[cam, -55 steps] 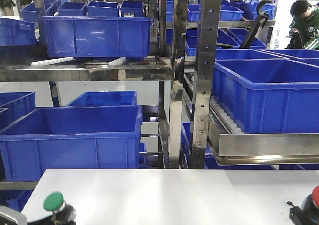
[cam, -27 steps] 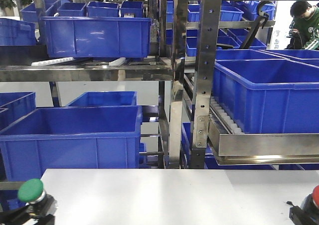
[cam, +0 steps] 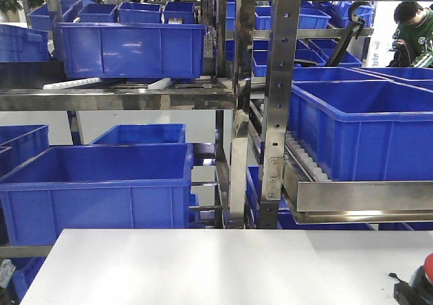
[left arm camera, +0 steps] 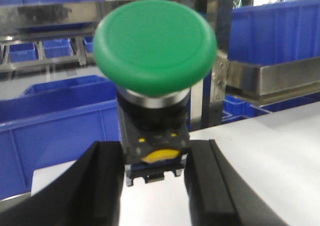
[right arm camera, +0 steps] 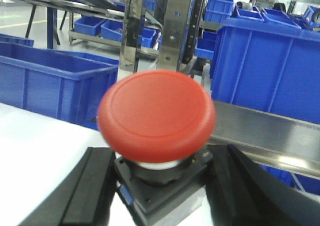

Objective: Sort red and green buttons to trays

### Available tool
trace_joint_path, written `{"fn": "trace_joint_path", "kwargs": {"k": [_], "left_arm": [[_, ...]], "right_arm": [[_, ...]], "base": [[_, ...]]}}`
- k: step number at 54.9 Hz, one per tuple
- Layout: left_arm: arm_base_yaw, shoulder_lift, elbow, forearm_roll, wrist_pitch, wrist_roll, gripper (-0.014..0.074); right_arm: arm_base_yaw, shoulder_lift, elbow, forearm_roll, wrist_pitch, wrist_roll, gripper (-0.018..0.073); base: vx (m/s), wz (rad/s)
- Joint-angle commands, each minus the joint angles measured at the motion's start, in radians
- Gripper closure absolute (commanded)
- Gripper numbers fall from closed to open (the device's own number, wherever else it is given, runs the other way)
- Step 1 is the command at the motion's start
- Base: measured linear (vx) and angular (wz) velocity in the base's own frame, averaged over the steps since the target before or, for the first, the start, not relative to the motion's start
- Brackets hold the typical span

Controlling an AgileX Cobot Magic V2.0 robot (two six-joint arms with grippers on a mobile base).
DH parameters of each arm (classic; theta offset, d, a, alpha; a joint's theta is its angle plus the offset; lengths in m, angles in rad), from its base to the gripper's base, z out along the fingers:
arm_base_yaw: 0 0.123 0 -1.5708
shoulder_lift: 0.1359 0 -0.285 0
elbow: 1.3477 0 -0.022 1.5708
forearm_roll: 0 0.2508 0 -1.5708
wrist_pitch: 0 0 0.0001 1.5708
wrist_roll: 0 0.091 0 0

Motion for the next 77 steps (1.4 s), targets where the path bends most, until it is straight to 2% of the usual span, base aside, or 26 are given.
{"fn": "trace_joint_path", "kwargs": {"k": [1,7,13,16,21,77], "left_arm": [[-0.001,-0.041,-0.031,0.124,-0.035,-0.166,0.0595],[-0.001,-0.072,-0.031,0.3,-0.043,-0.33,0.0595],[-0.001,-0.079,-0.031,0.482,-0.066,-0.456,0.0595],[-0.001,-0.079,-0.031,0.569,-0.085,-0.491,0.0595],[-0.001,-0.079,-0.031,0.64,-0.102,-0.506,0.0595],[-0.001,-0.079,-0.03,0.632,-0.135,-0.506,0.0595]], "right_arm": [[-0.006,-0.007,-0.031,0.013,-0.066,0.003,0.0568],[-0.006,-0.007,-0.031,0.013,-0.054,0.003,0.0568],[-0.006,-0.007,-0.031,0.013,-0.051,0.003,0.0568],[-0.006,-0.007,-0.031,0.013,-0.051,0.002,0.0568],[-0.006,-0.007,-0.031,0.013,-0.051,-0.001,0.0568],[-0.006,-0.007,-0.031,0.013,-0.048,-0.002,0.0568]], "base": [[0.0,0.0],[0.0,0.0],[0.0,0.0],[0.0,0.0],[0.0,0.0],[0.0,0.0]]}}
